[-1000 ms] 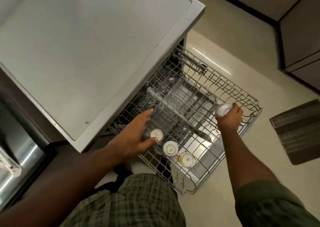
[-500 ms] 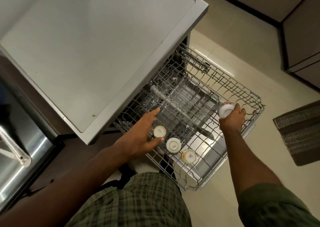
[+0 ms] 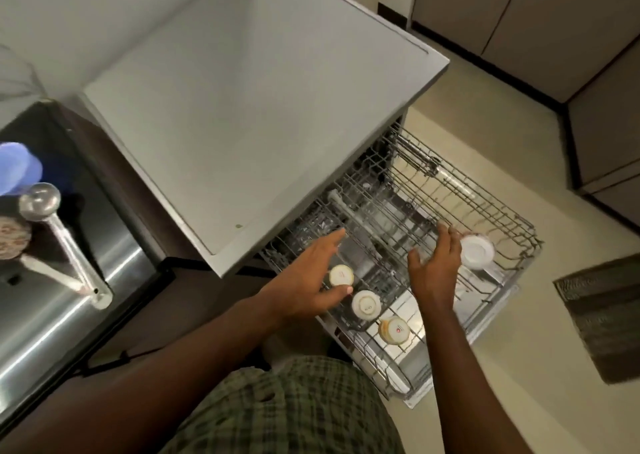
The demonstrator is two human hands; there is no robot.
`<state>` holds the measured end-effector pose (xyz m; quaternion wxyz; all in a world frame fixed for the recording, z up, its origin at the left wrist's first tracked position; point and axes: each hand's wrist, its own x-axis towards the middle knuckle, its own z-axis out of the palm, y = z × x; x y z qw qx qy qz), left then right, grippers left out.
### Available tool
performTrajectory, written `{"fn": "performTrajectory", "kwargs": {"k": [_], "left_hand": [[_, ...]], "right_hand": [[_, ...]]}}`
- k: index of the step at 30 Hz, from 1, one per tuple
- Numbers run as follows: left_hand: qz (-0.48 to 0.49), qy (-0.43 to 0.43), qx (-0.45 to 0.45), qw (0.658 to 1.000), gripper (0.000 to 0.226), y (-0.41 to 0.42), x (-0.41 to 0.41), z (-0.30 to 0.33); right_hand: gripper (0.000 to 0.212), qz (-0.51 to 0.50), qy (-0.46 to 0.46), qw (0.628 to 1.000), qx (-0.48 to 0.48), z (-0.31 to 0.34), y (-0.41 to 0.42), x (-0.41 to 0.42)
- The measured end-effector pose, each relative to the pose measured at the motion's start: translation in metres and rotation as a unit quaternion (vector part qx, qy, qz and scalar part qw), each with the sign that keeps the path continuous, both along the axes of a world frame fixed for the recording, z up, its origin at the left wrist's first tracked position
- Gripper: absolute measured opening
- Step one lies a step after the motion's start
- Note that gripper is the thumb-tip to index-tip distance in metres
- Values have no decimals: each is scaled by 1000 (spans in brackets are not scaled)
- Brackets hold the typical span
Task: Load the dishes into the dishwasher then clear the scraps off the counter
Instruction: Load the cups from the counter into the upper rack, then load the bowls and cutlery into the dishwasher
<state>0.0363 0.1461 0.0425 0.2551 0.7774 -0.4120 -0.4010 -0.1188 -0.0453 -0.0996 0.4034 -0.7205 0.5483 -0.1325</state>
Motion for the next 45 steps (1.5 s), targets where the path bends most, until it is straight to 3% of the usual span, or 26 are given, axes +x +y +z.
{"fn": "performTrajectory", "kwargs": {"k": [11, 21, 29, 35, 45], "left_hand": [[144, -36, -83, 985, 89, 76, 56, 35], [353, -75, -153, 920, 81, 207, 118, 46], [497, -85, -152, 850, 72, 314, 146, 32], [534, -89, -137, 830, 79, 359, 151, 14], [552, -70, -131, 820, 77, 380, 164, 5]], "right_hand": [[60, 167, -143, 974, -53, 116, 107, 96], [55, 387, -251, 885, -62, 159, 223, 208], [57, 554, -141, 821, 14, 156, 325, 274], [61, 557, -64, 827, 36, 153, 362, 296], [62, 546, -37, 837, -10, 148, 384, 312]]}}
